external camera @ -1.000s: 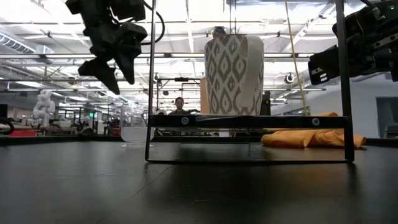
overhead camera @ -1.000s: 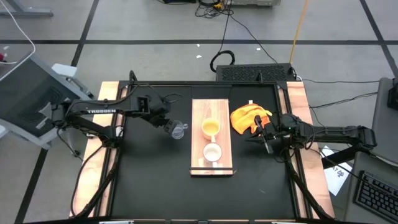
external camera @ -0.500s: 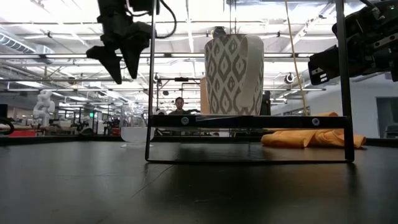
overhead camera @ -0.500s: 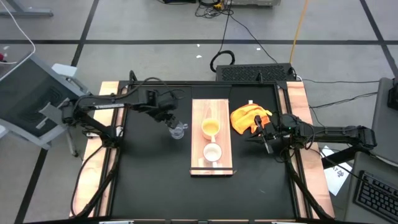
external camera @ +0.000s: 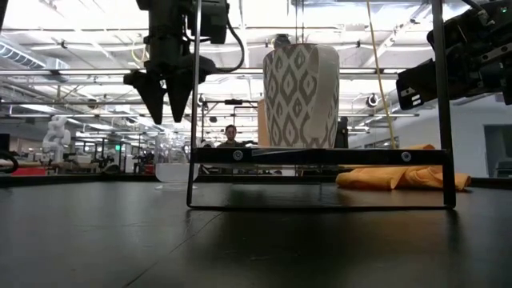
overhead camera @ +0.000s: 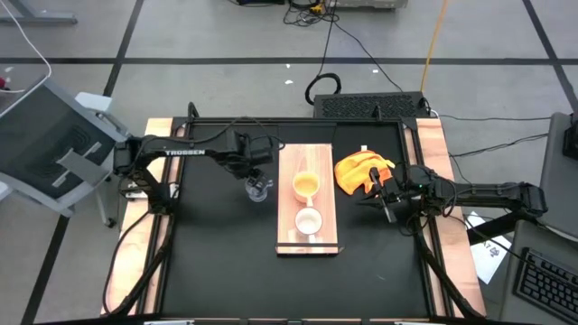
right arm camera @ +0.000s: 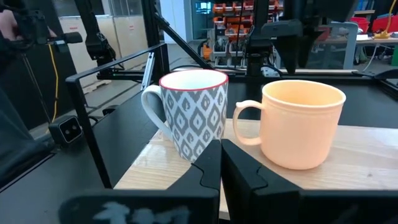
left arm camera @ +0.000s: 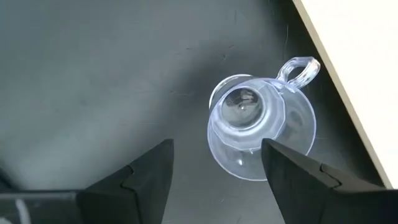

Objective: Stack small to large cups/mugs on shelf
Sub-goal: Put the transparent cup on the shelf

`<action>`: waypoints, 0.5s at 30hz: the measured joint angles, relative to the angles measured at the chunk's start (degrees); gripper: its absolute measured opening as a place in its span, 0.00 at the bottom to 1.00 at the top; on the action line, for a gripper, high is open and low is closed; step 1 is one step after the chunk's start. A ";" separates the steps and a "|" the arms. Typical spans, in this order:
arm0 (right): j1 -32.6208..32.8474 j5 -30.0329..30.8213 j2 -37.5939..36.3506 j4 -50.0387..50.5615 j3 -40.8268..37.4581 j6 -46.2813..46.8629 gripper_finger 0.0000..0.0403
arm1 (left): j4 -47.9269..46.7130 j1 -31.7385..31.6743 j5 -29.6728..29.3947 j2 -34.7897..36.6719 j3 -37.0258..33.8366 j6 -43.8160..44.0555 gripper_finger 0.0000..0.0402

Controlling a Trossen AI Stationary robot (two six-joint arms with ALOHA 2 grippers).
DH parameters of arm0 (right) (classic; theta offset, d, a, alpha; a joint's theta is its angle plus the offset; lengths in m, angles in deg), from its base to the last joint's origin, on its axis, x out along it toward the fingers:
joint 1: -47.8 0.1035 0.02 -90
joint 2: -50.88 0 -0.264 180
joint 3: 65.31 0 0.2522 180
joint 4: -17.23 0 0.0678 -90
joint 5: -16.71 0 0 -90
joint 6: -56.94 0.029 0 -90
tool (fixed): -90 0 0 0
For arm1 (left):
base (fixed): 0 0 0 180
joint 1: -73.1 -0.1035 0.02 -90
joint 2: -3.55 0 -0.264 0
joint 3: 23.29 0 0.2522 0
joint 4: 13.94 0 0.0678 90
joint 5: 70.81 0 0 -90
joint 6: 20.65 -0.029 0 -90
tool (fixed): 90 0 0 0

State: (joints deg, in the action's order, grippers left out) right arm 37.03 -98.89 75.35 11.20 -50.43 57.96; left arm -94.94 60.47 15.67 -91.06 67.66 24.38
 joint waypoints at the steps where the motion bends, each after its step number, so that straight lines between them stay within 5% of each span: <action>1: 0.00 -0.01 0.00 0.02 0.00 -0.06 0.00 | 0.11 0.00 -0.01 0.00 -0.01 0.45 0.61; 15: -0.01 0.01 0.00 0.02 0.00 -0.15 0.00 | 2.93 3.00 0.47 -0.02 -0.13 5.71 0.61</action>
State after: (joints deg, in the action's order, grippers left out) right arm 37.02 -98.87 75.35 11.22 -50.43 57.80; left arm -92.01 63.48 16.14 -91.08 67.53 30.09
